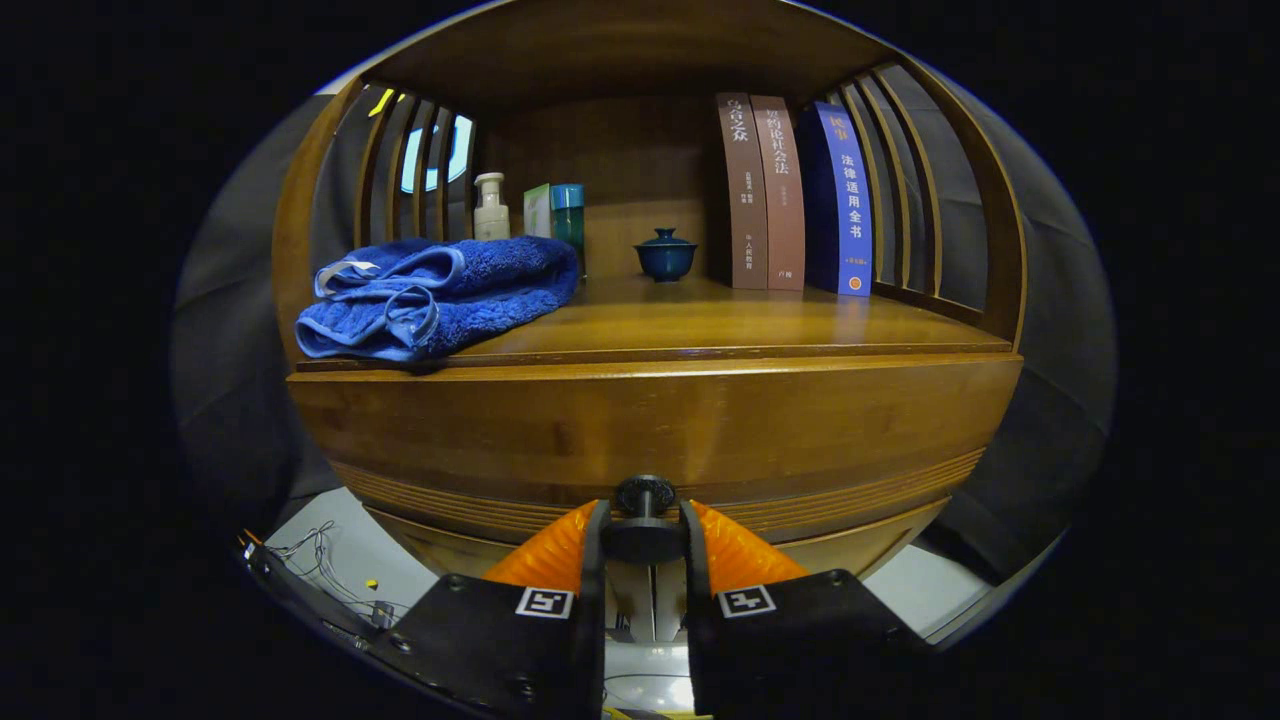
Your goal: Pull open the drawer, take out the items inside it, and place them on the countertop above the cabinet.
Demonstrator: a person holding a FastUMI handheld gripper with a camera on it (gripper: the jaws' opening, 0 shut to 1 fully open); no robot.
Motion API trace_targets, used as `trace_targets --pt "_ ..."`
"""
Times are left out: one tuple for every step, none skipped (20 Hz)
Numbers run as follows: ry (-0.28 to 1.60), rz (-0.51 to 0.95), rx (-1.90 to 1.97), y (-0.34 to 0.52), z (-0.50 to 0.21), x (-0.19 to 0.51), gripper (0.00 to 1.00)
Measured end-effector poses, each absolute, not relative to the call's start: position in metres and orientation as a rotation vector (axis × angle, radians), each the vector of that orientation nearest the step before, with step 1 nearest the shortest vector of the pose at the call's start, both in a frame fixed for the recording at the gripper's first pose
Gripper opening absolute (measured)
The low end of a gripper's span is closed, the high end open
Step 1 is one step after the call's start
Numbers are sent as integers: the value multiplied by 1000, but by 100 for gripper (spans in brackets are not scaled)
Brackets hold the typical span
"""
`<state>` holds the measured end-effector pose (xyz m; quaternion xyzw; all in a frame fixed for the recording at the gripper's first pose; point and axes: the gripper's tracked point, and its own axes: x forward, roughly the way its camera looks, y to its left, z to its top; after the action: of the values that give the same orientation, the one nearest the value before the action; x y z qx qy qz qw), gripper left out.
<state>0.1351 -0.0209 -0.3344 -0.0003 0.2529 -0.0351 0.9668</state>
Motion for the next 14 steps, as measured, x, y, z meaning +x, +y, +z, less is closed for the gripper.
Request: trace_targets --pt "518 -69 -2 -21 -334 132 38" --pt "525 -68 6 -19 -333 126 38" --pt "531 -70 14 -18 -332 119 38" --pt "533 -70 15 -17 -331 110 38" --pt "536 -66 10 -16 -329 101 38" --pt "541 -62 6 -15 -328 90 38" --pt "545 -62 9 -15 -326 79 38" --pt "550 -62 14 -14 -325 68 38" --pt "555 -64 21 -14 -323 58 38" --pt "559 -66 24 -13 -321 49 38" --pt "565 -68 24 -13 -320 39 37" --pt "567 -67 27 -13 -319 30 37" --pt "570 -64 32 -11 -317 22 37" --pt "571 -63 33 -10 -316 15 37"
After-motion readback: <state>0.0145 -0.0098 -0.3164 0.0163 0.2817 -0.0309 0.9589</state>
